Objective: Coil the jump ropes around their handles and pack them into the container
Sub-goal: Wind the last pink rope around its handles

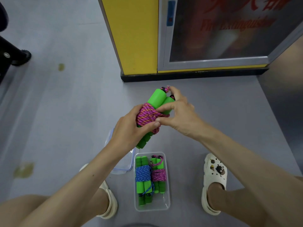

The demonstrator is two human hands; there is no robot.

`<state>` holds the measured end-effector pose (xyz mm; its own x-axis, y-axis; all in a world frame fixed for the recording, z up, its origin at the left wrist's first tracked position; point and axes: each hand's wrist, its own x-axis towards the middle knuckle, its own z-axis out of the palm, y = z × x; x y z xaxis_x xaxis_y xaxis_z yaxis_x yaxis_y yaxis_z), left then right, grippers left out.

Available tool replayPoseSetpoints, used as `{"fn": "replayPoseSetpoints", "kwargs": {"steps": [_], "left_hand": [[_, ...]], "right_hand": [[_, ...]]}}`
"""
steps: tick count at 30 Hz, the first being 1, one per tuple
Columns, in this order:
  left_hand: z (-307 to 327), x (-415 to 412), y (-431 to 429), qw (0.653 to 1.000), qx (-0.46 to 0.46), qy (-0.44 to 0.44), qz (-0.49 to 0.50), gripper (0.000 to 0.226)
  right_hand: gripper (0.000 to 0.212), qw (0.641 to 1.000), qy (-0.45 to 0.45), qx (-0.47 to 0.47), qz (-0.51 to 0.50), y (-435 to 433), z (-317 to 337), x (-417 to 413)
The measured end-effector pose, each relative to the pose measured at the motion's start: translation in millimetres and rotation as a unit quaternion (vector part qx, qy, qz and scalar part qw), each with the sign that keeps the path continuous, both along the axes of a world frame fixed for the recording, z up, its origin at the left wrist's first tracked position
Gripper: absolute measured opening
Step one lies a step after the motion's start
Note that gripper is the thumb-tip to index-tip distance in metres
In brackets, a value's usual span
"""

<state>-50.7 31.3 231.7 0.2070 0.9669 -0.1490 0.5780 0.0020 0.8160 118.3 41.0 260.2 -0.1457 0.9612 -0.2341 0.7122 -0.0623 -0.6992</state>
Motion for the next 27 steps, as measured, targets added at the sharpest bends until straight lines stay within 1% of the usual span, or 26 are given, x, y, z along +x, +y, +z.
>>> {"fn": "replayPoseSetpoints", "kwargs": {"steps": [5, 8, 10, 13, 15, 19, 22, 24, 27], "left_hand": [[-2.3, 1.4, -1.8, 1.0, 0.007, 0.016, -0.012, 0.074], [-3.0, 2.9, -2.2, 0.999, 0.016, 0.033, -0.006, 0.061], [-2.7, 3.0, -1.3, 0.999, 0.02, 0.044, -0.001, 0.058], [-2.2, 1.3, 1.7, 0.999, 0.002, 0.038, 0.003, 0.054], [-2.0, -0.2, 4.5, 0.999, -0.015, 0.029, 0.004, 0.055], [-1.7, 2.1, 7.5, 0.997, -0.073, 0.028, 0.027, 0.053], [-1.2, 6.7, 4.7, 0.991, -0.119, -0.026, 0.056, 0.054], [-1.9, 8.7, 1.9, 0.991, -0.11, -0.038, 0.069, 0.045], [-4.3, 8.2, -1.1, 0.993, -0.092, -0.006, 0.077, 0.04]], "right_hand": [[0.021, 1.0, -0.005, -0.024, 0.005, -0.5, 2.3, 1.4], [0.017, 0.999, -0.026, -0.025, 0.014, -1.4, 0.0, 1.3], [0.019, 0.998, -0.051, -0.022, 0.016, -1.6, -2.8, -0.6], [0.016, 0.997, -0.074, 0.012, 0.001, -0.6, -4.5, -4.7], [0.018, 0.996, -0.084, 0.037, -0.009, -1.2, -6.0, -6.4], [0.016, 0.994, -0.086, 0.068, -0.012, -4.1, -9.9, -11.1], [0.012, 0.992, -0.085, 0.094, -0.011, -3.0, -11.9, -12.7], [0.012, 0.988, -0.096, 0.12, 0.0, -1.1, -13.4, -12.0], [0.016, 0.984, -0.124, 0.125, 0.034, -1.2, -15.7, -12.2]]}}
